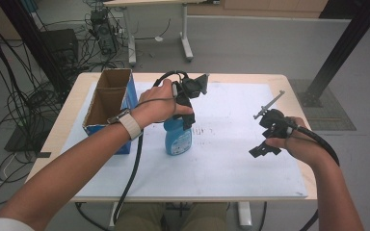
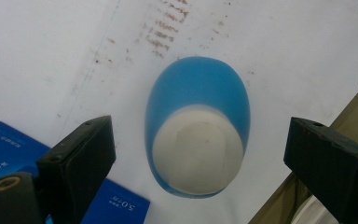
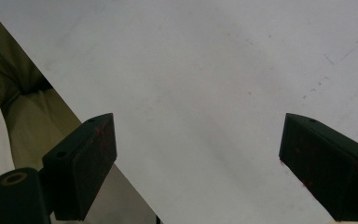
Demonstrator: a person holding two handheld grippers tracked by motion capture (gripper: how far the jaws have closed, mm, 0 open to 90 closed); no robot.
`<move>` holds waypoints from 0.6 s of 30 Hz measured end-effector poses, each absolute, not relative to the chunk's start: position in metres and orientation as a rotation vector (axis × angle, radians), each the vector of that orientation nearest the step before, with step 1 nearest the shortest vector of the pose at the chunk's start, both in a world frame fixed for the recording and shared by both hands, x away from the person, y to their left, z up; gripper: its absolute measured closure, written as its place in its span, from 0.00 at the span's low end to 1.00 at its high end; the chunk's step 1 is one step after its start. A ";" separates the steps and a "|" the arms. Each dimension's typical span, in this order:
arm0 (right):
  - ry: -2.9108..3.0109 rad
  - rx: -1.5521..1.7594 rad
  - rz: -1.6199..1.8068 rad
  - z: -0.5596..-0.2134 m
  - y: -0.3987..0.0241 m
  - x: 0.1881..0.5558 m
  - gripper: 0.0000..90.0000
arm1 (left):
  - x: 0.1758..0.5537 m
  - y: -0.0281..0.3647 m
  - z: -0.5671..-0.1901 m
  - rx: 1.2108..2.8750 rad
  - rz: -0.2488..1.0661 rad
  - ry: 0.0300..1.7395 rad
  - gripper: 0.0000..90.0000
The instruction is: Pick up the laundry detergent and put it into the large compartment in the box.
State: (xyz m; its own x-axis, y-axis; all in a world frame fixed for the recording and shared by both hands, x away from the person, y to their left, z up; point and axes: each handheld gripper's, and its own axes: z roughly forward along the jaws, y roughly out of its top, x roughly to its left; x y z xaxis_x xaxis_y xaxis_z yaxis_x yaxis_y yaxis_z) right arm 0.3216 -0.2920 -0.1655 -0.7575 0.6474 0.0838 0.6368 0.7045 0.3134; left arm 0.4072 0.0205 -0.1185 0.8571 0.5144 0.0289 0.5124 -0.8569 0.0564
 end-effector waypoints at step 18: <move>2.868 1.082 0.509 -0.166 -0.292 0.322 0.12 | 0.407 0.021 -0.120 2.978 0.065 0.820 0.10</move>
State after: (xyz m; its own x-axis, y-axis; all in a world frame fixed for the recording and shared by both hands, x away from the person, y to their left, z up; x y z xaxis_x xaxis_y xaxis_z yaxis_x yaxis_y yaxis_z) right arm 0.3216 -0.2918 -0.1657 -0.7568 0.6485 0.0824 0.6372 0.7038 0.3140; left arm 0.4067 0.0206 -0.1199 0.8582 0.5125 0.0270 0.5104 -0.8578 0.0608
